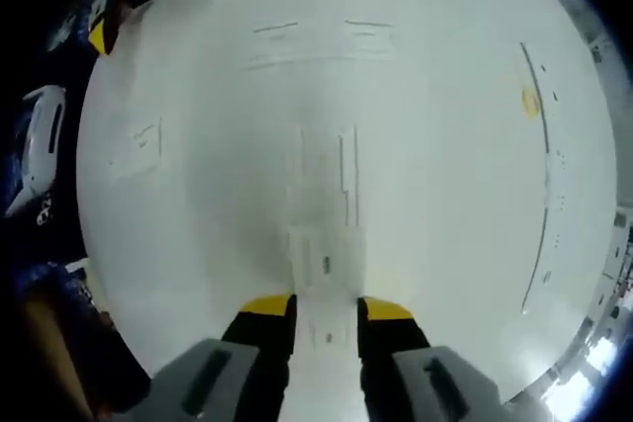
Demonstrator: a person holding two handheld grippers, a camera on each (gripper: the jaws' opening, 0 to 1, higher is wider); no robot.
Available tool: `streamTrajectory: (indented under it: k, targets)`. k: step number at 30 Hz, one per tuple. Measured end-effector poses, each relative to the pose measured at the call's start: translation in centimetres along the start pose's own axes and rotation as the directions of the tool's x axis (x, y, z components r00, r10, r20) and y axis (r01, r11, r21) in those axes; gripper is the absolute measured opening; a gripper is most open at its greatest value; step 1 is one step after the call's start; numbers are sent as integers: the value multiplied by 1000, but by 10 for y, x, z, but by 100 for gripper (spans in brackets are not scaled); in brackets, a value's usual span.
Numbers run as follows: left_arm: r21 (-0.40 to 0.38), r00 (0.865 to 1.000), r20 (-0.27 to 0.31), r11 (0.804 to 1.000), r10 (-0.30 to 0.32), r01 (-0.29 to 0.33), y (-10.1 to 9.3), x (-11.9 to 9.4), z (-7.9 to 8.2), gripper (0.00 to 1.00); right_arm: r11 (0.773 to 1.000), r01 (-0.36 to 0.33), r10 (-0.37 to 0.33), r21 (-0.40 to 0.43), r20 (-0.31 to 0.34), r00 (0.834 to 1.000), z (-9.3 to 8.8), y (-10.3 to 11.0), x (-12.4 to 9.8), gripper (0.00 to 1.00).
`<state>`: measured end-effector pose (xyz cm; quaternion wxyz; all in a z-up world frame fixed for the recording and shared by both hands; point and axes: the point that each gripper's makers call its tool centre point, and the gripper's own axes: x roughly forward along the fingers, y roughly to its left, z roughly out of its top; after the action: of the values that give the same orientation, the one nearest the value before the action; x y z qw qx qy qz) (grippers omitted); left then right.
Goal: Locate the socket holder cover, grip the socket holder cover, clip it into the socket holder slot.
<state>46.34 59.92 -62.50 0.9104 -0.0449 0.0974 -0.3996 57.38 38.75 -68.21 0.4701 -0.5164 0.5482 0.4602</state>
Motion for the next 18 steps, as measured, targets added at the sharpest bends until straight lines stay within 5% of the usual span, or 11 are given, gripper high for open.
streamTrajectory:
  k: [11, 18]
  targets:
    - [4, 1000, -6, 1000, 14, -14, 4, 0, -2, 63, 994, 46, -58, 96, 127, 990, 7, 1, -9, 32]
    - [0, 1000, -4, 1000, 21, -21, 5, 0, -2, 63, 977, 86, -134, 194, 250, 959, 5, 2, -21, 37]
